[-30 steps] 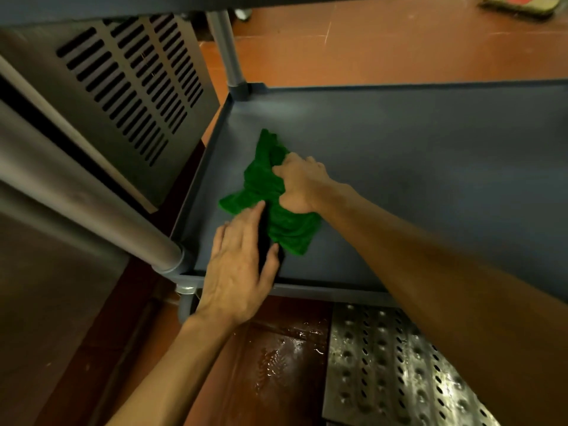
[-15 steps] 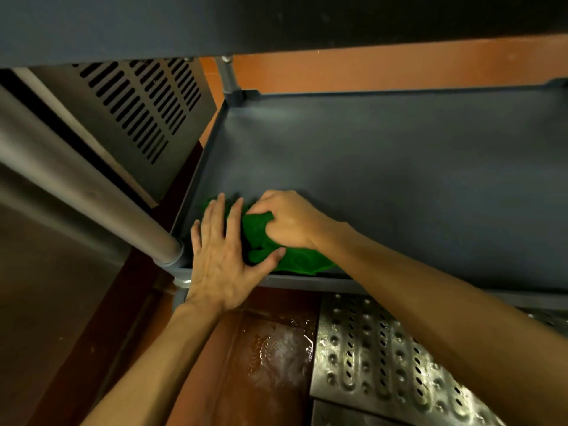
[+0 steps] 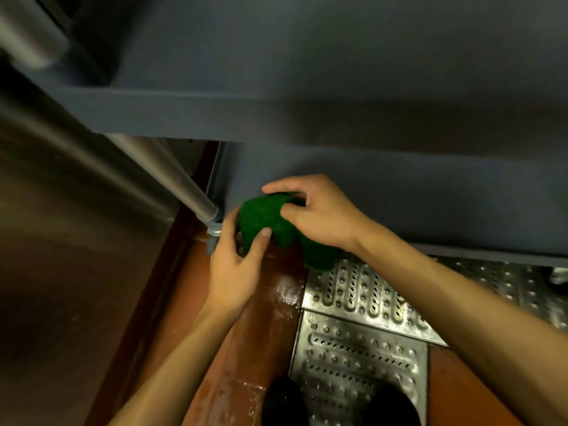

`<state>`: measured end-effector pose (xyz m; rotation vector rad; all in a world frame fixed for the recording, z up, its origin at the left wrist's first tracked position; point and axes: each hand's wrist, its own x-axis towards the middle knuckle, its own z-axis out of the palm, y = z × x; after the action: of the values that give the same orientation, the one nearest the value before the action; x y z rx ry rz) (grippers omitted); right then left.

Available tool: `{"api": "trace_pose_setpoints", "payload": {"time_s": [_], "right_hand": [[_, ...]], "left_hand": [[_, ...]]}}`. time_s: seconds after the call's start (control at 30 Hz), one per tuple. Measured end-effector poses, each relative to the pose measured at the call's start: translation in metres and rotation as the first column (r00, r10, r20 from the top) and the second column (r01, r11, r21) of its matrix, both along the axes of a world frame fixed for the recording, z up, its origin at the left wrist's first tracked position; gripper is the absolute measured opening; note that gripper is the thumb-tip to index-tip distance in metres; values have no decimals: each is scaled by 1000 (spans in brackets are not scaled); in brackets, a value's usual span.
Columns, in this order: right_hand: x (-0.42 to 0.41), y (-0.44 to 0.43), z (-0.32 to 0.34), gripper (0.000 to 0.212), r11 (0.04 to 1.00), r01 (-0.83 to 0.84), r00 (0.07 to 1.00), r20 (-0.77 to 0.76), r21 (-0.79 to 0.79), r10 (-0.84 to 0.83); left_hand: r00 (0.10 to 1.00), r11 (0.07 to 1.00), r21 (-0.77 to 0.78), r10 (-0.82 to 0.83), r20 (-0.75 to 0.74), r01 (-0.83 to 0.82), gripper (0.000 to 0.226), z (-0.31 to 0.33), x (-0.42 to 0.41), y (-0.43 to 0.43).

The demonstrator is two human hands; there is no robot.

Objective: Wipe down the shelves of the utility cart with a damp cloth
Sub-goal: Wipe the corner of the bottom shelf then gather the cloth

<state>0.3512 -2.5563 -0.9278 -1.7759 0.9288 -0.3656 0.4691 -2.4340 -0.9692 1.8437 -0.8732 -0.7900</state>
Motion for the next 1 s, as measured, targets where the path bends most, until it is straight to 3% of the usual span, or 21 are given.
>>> {"api": "trace_pose_setpoints", "payload": {"time_s": [0.23, 0.4, 0.57, 0.7, 0.8, 1.0], "right_hand": [[-26, 61, 95, 50, 999, -16, 1000, 0, 35, 16], [-46, 104, 187, 56, 992, 33, 999, 9, 126, -34], [-65, 123, 299, 79, 969, 102, 995, -16, 224, -101], [-70, 132, 382, 96, 858, 164, 977, 38, 486, -208], [-69, 137, 436, 94, 755, 206, 930, 116, 623, -349], [-68, 138, 519, 82, 639, 321, 819, 135, 699, -558]], "left_hand": [[915, 984, 17, 171, -366, -177, 35, 111, -22, 55], [871, 959, 49, 274, -407, -279, 35, 212, -36, 85], [834, 956, 66, 282, -474, -285, 33, 320, -50, 98], [755, 948, 82, 297, -585, -309, 36, 408, -61, 97], [650, 944, 56, 266, -712, -326, 49, 476, -74, 93], [446, 903, 75, 280, -850, -423, 37, 575, -98, 96]]}}
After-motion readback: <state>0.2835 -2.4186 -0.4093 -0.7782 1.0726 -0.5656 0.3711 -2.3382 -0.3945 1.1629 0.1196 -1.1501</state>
